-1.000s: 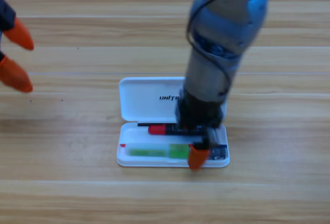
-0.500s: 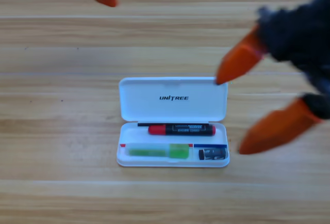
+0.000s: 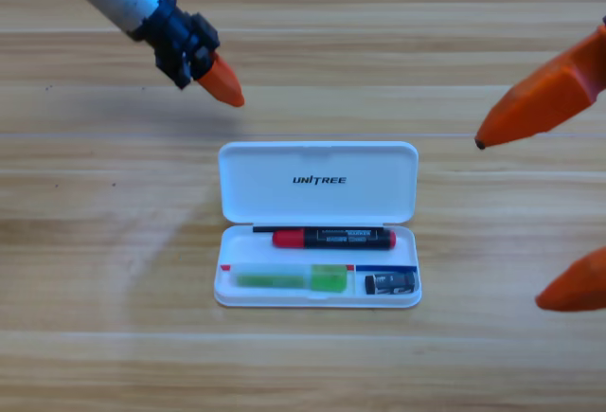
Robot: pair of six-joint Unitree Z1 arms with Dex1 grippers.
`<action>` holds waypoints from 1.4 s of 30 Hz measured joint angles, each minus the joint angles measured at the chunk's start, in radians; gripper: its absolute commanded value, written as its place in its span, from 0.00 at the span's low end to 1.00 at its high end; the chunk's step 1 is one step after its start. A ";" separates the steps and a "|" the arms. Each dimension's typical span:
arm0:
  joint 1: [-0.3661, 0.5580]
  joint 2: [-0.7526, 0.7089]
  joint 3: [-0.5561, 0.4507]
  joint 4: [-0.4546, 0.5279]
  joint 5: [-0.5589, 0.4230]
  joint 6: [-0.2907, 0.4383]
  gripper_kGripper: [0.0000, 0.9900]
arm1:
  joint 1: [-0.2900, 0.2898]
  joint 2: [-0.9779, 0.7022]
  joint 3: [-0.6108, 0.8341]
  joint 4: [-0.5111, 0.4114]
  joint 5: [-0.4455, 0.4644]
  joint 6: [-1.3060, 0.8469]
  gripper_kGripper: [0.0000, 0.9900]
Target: Clean up eraser and pencils
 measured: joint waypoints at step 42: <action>-0.122 0.039 0.114 0.206 -0.226 0.222 0.00 | 0.000 -0.015 0.036 -0.038 0.037 0.009 0.95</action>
